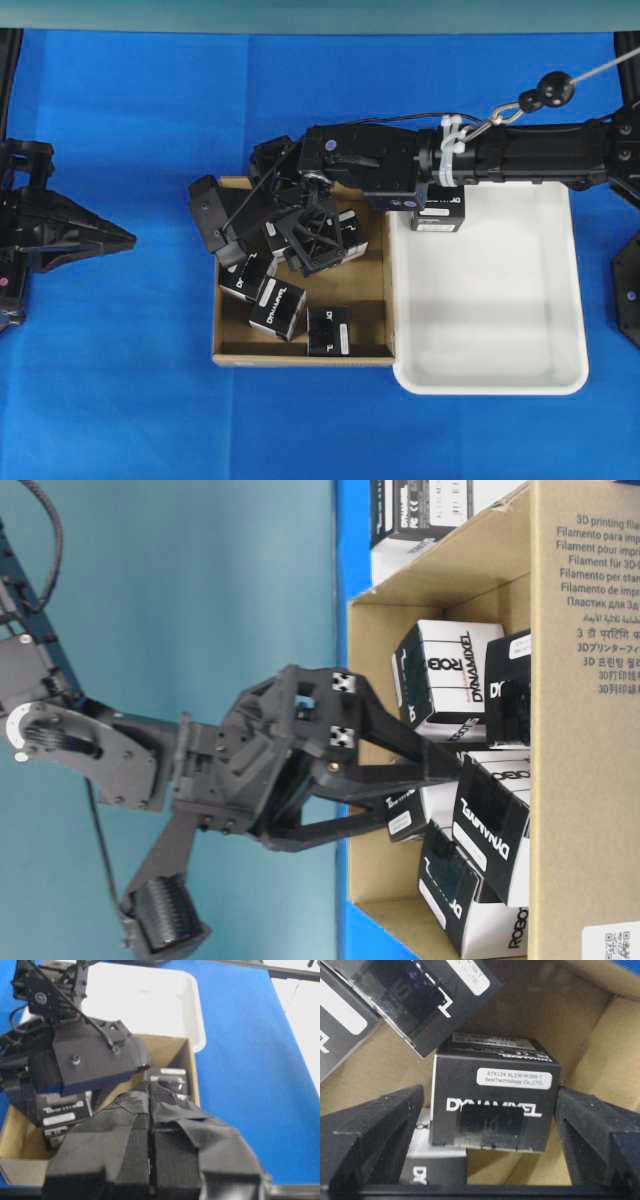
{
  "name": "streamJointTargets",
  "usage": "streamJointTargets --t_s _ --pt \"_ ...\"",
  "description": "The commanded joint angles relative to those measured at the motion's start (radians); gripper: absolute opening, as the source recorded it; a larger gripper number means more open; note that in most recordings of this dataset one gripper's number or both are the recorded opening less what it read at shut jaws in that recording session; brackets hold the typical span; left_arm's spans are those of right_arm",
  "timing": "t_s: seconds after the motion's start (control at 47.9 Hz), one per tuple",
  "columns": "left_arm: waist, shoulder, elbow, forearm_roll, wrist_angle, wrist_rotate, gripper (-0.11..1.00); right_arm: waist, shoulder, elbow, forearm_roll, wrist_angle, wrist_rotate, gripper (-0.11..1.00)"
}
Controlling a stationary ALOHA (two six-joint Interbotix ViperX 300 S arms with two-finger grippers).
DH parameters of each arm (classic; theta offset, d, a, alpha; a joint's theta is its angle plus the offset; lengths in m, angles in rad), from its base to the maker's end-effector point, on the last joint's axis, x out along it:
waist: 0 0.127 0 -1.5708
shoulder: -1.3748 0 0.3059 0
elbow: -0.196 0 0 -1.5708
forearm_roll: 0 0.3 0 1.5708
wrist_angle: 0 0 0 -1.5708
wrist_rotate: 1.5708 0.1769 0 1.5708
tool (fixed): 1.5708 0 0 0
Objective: Pick a box that is randomly placed inside the cardboard box.
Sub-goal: 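Close the right gripper around the DYNAMIXEL box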
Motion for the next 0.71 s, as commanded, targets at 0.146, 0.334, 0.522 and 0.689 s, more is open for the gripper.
streamJointTargets --t_s 0.146,0.334,0.522,0.689 --pt "0.000 0.006 -0.028 0.003 -0.006 -0.003 -0.06 0.008 0.021 0.005 0.005 -0.049 0.002 1.00" --pt "0.000 0.011 -0.028 0.003 -0.006 -0.003 -0.07 0.023 0.015 -0.006 -0.003 -0.043 0.011 0.96" --pt "-0.002 0.012 -0.029 0.003 -0.006 -0.003 -0.07 0.031 -0.037 -0.049 -0.009 0.011 0.035 0.73" --pt "-0.002 0.014 -0.028 0.003 -0.006 -0.003 -0.07 0.031 -0.098 -0.107 -0.009 0.147 0.084 0.73"
